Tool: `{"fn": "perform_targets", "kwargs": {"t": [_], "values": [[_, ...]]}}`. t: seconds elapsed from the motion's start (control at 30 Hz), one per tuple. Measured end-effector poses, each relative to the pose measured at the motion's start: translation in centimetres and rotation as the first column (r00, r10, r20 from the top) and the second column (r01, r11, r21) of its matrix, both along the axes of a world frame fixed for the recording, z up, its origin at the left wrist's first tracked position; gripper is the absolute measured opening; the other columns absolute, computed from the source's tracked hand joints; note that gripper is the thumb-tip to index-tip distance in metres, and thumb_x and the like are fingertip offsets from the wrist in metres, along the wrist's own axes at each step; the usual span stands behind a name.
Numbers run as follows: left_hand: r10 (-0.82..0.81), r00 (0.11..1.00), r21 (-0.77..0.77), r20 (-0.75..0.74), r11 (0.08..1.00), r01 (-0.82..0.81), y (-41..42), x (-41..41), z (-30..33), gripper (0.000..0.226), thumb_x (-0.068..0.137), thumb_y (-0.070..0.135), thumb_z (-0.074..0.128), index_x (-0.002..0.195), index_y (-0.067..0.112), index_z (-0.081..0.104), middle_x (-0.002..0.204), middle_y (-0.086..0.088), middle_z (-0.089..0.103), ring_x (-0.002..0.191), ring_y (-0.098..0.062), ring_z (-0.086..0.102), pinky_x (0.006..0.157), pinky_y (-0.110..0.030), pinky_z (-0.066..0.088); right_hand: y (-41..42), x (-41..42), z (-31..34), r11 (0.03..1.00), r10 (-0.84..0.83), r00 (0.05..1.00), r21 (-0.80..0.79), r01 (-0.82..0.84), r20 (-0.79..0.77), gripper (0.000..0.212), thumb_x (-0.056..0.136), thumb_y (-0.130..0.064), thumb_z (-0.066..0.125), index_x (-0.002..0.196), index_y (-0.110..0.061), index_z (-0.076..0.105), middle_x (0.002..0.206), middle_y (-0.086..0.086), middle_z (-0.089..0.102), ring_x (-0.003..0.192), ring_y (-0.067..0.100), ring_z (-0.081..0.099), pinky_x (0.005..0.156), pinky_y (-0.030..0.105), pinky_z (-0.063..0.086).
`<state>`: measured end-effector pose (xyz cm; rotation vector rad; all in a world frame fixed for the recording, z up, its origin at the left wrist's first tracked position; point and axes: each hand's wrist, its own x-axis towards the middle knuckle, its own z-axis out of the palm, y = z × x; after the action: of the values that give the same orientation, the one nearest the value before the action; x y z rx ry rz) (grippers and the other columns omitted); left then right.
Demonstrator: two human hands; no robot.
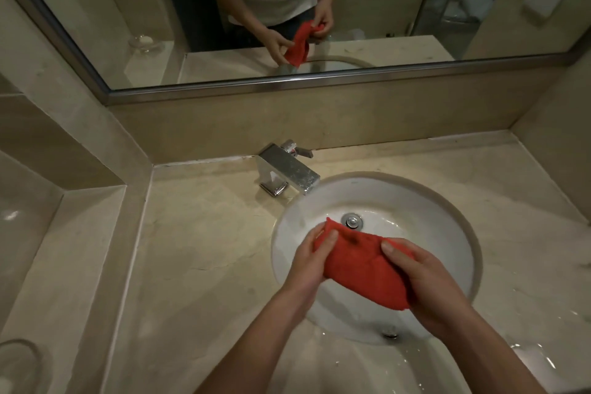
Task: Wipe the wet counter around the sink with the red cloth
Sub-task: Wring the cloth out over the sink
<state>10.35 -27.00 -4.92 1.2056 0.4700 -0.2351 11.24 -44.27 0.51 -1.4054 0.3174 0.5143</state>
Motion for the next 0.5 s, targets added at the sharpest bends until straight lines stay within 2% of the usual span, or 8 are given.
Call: {"fn": "perform_targets", "kwargs": {"t": [0.07,0.13,0.2,0.27,0.3,0.37,0.43,0.5], "values": [[0.0,0.992,0.299,0.126,0.953,-0.038,-0.1,0.6,-0.2,0.043,0.094,0.03,0.064,0.135,0.038,0.052,0.13,0.006,0.055,0.111,0.008,0.055,0.096,-0.017,0.047,-1.3,0.6,-1.6,0.982,0.028,0.997,-0.188,-0.013,0.079,0.012,0.093,-0.021,0.066,0.097,-0.024,0.076,0.099,0.011,0.074,0.088,0.024,0.069,0.073,0.038,0.053],[-0.037,0.974,0.564,0.225,0.82,-0.099,-0.9,0.9,0.1,0.046,0.095,0.027,0.063,0.138,0.036,0.051,0.122,0.005,0.045,0.106,0.019,0.046,0.091,-0.002,0.036,-2.2,1.3,-2.7,0.958,0.06,0.988,-0.287,-0.018,0.139,0.018,0.096,-0.018,0.064,0.099,-0.032,0.075,0.098,0.002,0.074,0.092,0.023,0.068,0.077,0.039,0.055],[-0.112,0.931,0.73,0.349,0.655,-0.195,-2.1,1.3,0.3,0.034,0.095,0.024,0.063,0.128,0.03,0.062,0.122,0.003,0.039,0.108,0.02,0.04,0.091,0.001,0.03,-2.6,2.0,-3.2,0.952,0.093,0.978,-0.306,-0.032,0.188,0.024,0.099,-0.012,0.058,0.1,-0.03,0.074,0.098,-0.008,0.074,0.094,0.012,0.067,0.078,0.027,0.051],[-0.21,0.884,0.794,0.419,0.557,-0.244,-3.3,1.8,0.2,0.022,0.095,0.026,0.063,0.116,0.026,0.071,0.129,0.006,0.04,0.111,0.017,0.043,0.092,-0.002,0.031,-3.0,2.9,-3.5,0.946,0.138,0.967,-0.317,-0.065,0.214,0.021,0.101,-0.016,0.055,0.104,-0.029,0.072,0.103,-0.012,0.073,0.098,0.004,0.066,0.079,0.018,0.046],[-0.261,0.871,0.821,0.417,0.518,-0.238,-3.6,2.1,0.1,0.019,0.096,0.03,0.061,0.111,0.025,0.072,0.131,0.008,0.041,0.11,0.013,0.046,0.092,-0.004,0.034,-3.3,3.4,-3.5,0.935,0.176,0.96,-0.342,-0.094,0.218,0.015,0.1,-0.026,0.057,0.108,-0.03,0.07,0.107,-0.013,0.071,0.101,0.002,0.064,0.081,0.017,0.045],[-0.328,0.87,0.88,0.368,0.425,-0.212,-4.0,2.9,-0.1,0.025,0.096,0.04,0.056,0.1,0.022,0.073,0.135,0.011,0.043,0.104,0.003,0.054,0.089,-0.014,0.042,-4.3,4.2,-3.3,0.871,0.329,0.916,-0.449,-0.199,0.231,0.038,0.086,-0.059,0.062,0.115,-0.036,0.064,0.115,-0.016,0.064,0.105,-0.006,0.058,0.085,0.015,0.042],[-0.333,0.886,0.927,0.323,0.302,-0.224,-4.0,3.4,-0.7,0.042,0.094,0.049,0.05,0.085,0.015,0.073,0.134,0.009,0.046,0.092,-0.006,0.06,0.08,-0.025,0.049,-5.3,4.8,-2.6,0.747,0.52,0.83,-0.578,-0.328,0.2,0.063,0.068,-0.075,0.066,0.121,-0.043,0.053,0.112,-0.017,0.054,0.103,-0.008,0.054,0.081,0.012,0.041],[-0.319,0.889,0.942,0.327,0.182,-0.281,-4.1,3.7,-0.9,0.05,0.092,0.052,0.049,0.072,0.01,0.068,0.126,0.004,0.051,0.074,-0.013,0.062,0.064,-0.03,0.051,-5.7,5.4,-2.0,0.589,0.683,0.716,-0.689,-0.423,0.145,0.074,0.063,-0.074,0.075,0.125,-0.045,0.048,0.108,-0.015,0.046,0.097,-0.002,0.054,0.078,0.014,0.043]]}}
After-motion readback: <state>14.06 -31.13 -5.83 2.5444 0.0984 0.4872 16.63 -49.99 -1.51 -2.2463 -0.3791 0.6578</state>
